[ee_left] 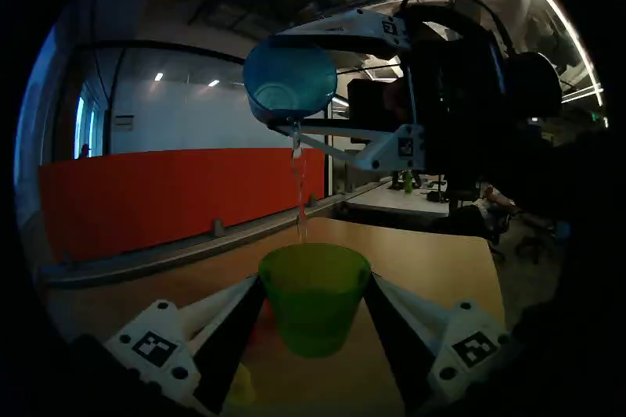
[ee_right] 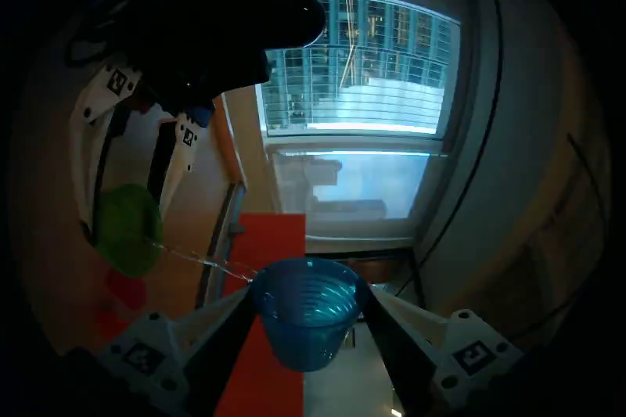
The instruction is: Pour water
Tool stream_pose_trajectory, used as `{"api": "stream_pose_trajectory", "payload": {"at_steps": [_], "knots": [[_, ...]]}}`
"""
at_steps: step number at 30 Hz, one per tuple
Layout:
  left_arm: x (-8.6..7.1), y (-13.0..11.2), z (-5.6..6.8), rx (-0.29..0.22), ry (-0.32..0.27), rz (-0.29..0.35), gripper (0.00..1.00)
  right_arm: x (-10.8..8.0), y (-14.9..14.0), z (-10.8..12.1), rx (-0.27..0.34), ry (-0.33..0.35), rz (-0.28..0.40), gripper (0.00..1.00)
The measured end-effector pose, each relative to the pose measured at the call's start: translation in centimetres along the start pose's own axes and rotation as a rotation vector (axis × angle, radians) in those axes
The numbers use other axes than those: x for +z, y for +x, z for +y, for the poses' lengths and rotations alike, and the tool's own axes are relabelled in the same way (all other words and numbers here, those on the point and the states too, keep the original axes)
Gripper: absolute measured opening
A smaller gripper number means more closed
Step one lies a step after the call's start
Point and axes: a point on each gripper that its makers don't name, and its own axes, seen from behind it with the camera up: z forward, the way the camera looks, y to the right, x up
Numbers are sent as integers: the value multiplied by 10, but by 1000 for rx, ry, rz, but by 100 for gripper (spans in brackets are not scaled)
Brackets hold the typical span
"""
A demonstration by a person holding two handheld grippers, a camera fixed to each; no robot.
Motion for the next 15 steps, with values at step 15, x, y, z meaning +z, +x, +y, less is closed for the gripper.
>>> {"api": "stream_pose_trajectory", "payload": {"at_steps": [15], "knots": [[2, -1, -4, -5, 8, 1, 86, 1, 8, -2, -74, 0, -2, 92]]}}
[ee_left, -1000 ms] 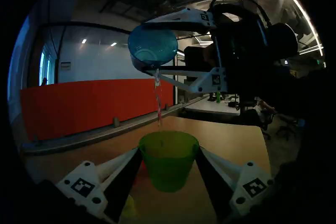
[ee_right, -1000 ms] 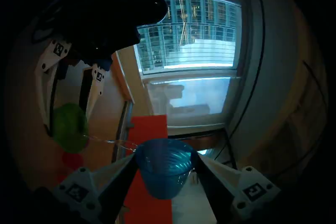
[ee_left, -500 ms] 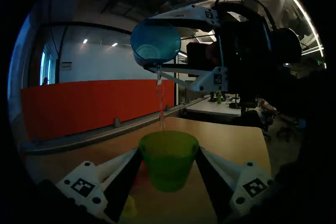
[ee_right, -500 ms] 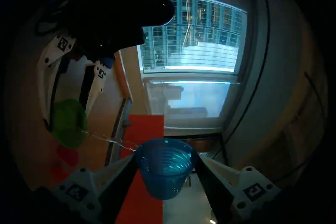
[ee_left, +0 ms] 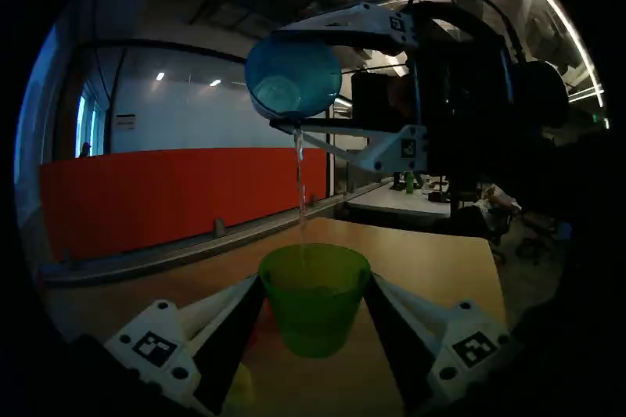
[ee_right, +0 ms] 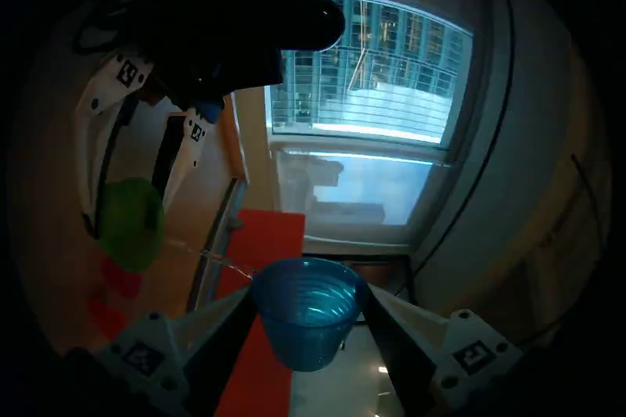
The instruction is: Pour water
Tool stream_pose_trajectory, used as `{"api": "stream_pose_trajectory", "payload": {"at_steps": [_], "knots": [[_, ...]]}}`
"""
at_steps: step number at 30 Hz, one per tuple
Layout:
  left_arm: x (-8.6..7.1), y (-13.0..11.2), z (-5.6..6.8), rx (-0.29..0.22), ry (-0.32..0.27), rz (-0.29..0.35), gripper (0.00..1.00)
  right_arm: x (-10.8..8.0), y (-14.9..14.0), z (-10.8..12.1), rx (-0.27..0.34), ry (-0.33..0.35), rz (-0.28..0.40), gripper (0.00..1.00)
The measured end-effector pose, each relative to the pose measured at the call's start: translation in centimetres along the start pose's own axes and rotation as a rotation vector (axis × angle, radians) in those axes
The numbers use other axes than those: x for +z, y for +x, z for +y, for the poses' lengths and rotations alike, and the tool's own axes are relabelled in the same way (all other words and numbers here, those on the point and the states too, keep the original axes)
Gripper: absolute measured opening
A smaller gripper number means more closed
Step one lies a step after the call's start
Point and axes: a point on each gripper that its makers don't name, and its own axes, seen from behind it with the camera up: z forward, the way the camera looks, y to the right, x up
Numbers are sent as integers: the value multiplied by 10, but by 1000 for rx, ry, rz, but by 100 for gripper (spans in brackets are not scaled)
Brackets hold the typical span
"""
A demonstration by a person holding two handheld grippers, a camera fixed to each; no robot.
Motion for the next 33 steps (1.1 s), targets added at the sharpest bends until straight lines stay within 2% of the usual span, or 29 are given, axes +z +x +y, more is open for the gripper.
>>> {"api": "stream_pose_trajectory", "payload": {"at_steps": [6, 21, 26, 33], "knots": [[1, 1, -1, -4, 1, 5, 86, -1, 5, 0, -40, -6, 0, 92], [1, 4, 0, -2, 0, 8, 86, -1, 10, 2, -40, -8, 6, 92], [1, 4, 0, 3, 2, 7, 86, -2, 8, 1, 2, -5, 9, 92], [-1, 6, 0, 6, 4, 8, 86, -6, 3, 0, 140, 7, 16, 92]]}}
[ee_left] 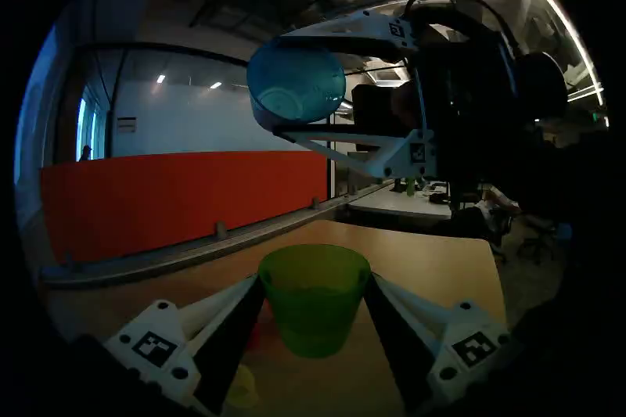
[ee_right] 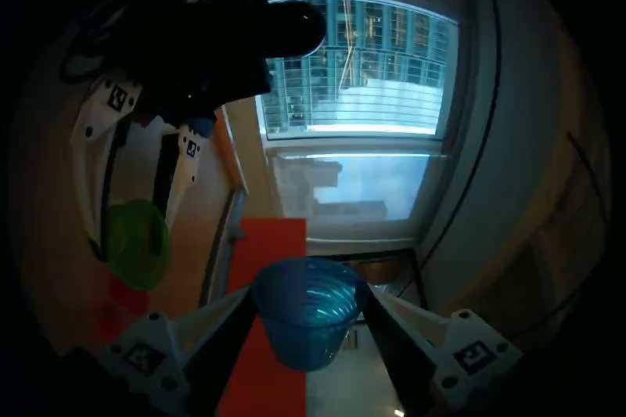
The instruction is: Pour water
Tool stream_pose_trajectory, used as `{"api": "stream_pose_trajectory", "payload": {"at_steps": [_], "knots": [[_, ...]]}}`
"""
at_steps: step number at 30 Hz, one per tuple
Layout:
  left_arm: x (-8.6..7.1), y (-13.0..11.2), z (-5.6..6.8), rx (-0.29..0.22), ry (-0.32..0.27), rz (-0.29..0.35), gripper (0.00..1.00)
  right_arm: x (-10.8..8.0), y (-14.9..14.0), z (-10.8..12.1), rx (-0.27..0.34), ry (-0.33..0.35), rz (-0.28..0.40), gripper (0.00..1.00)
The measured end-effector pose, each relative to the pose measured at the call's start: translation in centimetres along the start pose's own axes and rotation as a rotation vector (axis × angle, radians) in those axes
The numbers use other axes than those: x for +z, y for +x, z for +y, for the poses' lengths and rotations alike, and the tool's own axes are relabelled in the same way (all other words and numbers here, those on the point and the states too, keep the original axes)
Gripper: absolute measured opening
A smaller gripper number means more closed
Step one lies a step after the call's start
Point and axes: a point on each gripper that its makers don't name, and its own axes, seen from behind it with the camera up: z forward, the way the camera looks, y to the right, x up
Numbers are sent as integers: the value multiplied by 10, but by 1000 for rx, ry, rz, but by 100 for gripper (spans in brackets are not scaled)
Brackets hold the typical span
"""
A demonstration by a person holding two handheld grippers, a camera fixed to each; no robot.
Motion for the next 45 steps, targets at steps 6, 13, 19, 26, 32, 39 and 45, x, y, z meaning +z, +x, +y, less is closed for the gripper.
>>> {"api": "stream_pose_trajectory", "payload": {"at_steps": [6, 13, 19, 26, 32, 39, 45], "knots": [[-2, 2, 0, 4, 2, 1, 86, -4, 0, -2, 161, 5, 10, 92], [-2, 4, -1, 7, 5, 3, 86, -11, 6, 0, 404, -2, 35, 92], [-3, 5, -1, 11, 7, 2, 86, -18, 11, 0, 619, -3, 56, 92], [-2, 7, -1, 14, 9, 3, 86, -23, 16, -2, 865, 16, 82, 92], [-3, 8, 0, 16, 9, 4, 86, -25, 20, -5, 1055, 39, 96, 92], [-2, 9, -1, 19, 12, 4, 86, -24, 24, -9, 1234, 87, 105, 92], [-3, 10, -1, 20, 15, 4, 86, -23, 25, -12, 1343, 124, 108, 92]]}}
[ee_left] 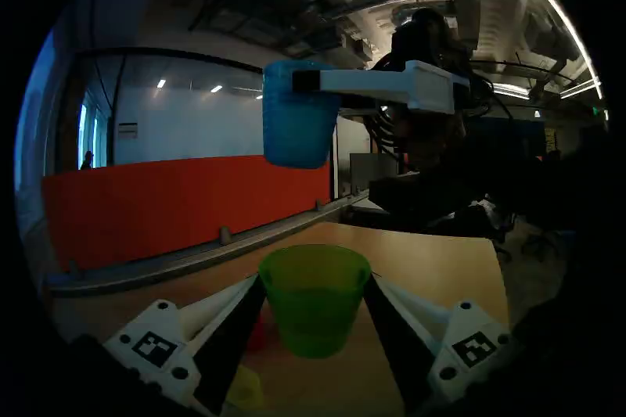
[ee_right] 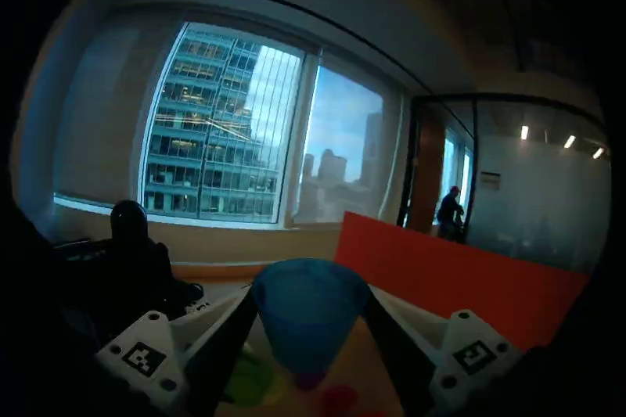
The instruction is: Pour water
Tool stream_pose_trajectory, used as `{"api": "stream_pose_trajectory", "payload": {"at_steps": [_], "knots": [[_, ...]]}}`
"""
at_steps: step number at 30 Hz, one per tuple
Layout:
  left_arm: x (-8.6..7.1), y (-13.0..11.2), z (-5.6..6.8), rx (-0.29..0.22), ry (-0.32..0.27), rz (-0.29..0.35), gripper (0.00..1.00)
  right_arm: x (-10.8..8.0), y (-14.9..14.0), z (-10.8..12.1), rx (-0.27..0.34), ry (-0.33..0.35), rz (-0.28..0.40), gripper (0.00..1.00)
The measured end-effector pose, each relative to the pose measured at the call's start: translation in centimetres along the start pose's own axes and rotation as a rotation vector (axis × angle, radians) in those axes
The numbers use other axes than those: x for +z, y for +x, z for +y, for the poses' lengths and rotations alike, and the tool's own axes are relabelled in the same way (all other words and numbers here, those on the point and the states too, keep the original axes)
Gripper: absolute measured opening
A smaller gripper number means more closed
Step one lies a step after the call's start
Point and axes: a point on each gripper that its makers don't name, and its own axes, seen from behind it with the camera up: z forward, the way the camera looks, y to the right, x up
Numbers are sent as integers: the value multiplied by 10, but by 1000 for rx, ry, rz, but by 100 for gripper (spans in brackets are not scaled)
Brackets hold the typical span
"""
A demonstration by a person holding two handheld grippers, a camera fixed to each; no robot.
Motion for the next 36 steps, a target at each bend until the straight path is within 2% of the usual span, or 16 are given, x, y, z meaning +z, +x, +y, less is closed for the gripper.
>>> {"api": "stream_pose_trajectory", "payload": {"at_steps": [17, 36], "knots": [[-2, -1, -4, 4, 7, -9, 86, -8, -7, 7, 42, -3, -17, 92], [-7, -9, -9, 2, 19, -28, 86, -51, -29, 34, 47, -73, -40, 92]]}}
